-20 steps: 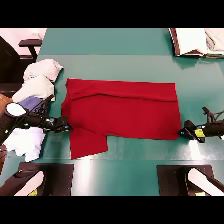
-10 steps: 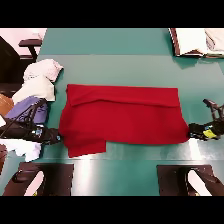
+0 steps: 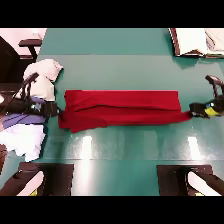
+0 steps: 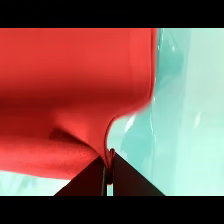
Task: Fold the shirts.
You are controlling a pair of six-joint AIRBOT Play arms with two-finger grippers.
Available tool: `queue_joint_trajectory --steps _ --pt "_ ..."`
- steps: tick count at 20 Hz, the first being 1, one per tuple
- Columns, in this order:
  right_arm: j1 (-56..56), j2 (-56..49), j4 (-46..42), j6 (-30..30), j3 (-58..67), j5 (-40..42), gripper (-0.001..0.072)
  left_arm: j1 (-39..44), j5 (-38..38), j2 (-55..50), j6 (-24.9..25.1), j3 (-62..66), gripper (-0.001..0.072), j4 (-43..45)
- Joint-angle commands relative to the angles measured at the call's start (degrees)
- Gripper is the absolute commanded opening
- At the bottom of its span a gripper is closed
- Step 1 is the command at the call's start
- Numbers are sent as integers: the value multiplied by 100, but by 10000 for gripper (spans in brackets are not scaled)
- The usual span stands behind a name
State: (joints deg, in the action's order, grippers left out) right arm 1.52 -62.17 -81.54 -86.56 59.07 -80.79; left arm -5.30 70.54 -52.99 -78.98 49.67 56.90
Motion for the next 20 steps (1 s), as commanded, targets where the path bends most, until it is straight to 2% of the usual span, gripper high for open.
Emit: queue_joint_trajectory --steps 1,3,7,8,9,10,11,12,14,17,18,19,20 --pt "-83 -1231 284 -33 935 455 17 -2 -870 -1471 463 809 27 -221" --pt "-83 -1838 562 -11 1355 656 18 -2 -1113 -2258 772 1156 28 -520" --pt "-81 -2750 1062 28 2028 730 25 -2 -1270 -3176 894 1661 31 -634" --pt "-79 -2909 1211 223 2166 734 56 -2 -1325 -3222 894 1725 32 -636" --pt "-74 -3025 1355 365 2280 734 180 -2 -1414 -3222 892 1762 39 -638" --pt "-66 -3112 1532 463 2387 710 331 -2 -1412 -3217 892 1825 249 -638" --pt "-22 -3139 1681 638 2444 680 400 -4 -1346 -3211 852 1915 476 -640" --pt "42 -3108 1816 833 2457 588 419 -2 -1213 -3204 831 2011 500 -640" --pt "267 -2983 1862 1047 2371 361 509 -4 -776 -3204 833 2256 500 -638" --pt "872 -2717 1873 1202 1851 236 512 -2 -319 -3206 833 2376 498 -820" --pt "1108 -2695 1908 1255 1620 212 539 -2 -269 -3206 833 2371 357 -938" --pt "1338 -2695 1910 1261 1373 229 607 15 -234 -3206 872 2369 45 -1123" --pt "1521 -2719 1915 1327 1152 258 607 79 -267 -3206 905 2371 38 -1233"
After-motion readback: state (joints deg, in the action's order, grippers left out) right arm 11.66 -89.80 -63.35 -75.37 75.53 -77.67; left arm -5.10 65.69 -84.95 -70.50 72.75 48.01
